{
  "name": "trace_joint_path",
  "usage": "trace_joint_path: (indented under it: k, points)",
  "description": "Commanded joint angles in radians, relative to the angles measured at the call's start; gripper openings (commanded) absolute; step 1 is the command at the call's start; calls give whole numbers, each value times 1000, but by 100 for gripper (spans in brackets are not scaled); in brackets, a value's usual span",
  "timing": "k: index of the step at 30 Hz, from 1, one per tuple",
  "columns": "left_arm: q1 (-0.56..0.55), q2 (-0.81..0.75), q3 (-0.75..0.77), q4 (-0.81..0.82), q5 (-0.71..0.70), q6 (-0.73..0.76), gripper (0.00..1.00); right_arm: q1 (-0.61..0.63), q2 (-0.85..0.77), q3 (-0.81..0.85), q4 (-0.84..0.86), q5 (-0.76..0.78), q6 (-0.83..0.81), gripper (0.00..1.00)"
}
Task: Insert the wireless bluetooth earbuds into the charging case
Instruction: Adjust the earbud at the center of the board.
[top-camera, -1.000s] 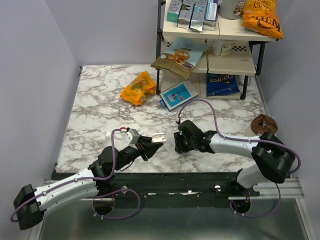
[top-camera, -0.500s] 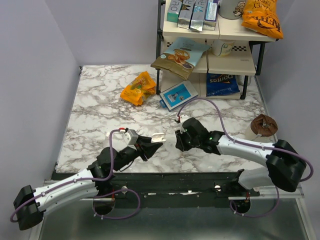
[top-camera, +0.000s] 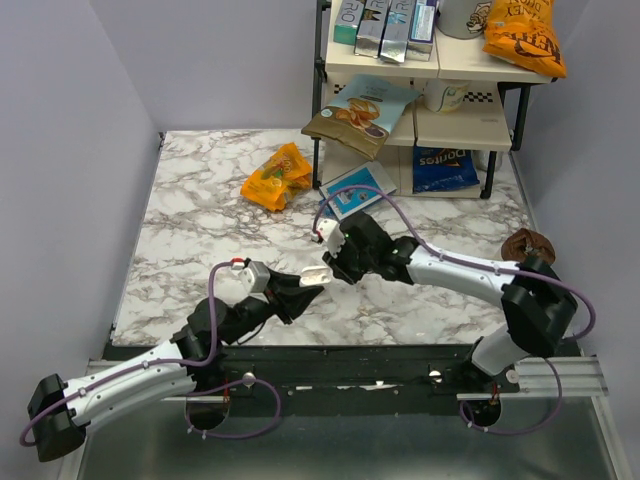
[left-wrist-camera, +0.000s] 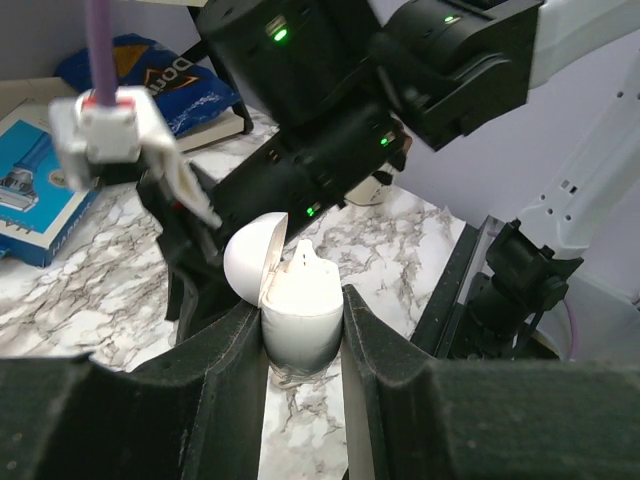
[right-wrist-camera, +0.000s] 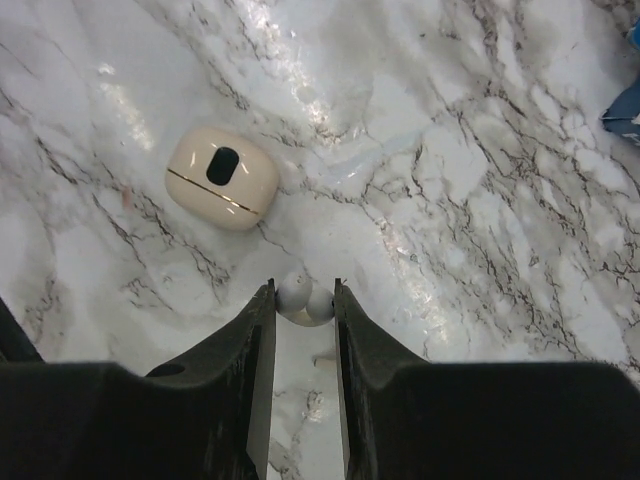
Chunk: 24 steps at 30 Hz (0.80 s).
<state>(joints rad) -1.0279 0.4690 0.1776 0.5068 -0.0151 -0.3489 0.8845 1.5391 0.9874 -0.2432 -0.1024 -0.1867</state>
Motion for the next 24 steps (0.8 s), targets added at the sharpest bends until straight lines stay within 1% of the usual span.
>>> trace_joint_path:
  k: [1,5,9,11,12,13,15,17,20,24]
  points:
    - [-11,-36,-21,29,-2,7,0,7,99,68,-79,6,-129,24]
    - [-14,-61,-23,13,-6,10,0,5,156,96,-88,7,-132,24]
    - [-18,-84,-26,1,-17,11,0,-4,193,89,-82,1,-132,24]
    - [-20,-86,-26,-2,-20,14,0,-9,214,86,-79,-3,-123,27]
    - [-18,-84,-26,-2,-20,13,0,-9,220,86,-79,-6,-116,29]
    - [-21,-79,-24,-2,-19,14,0,-10,226,88,-79,-8,-112,33]
    - [-20,-76,-21,-4,-17,16,0,-9,245,91,-79,0,-96,38]
    - [-23,-70,-20,-7,-17,16,0,-10,250,92,-79,15,-86,44]
    - [-24,-72,-20,-8,-20,16,0,-10,240,92,-76,41,-73,50]
    - [-24,-69,-18,-7,-20,16,0,-9,184,97,-71,69,-42,57]
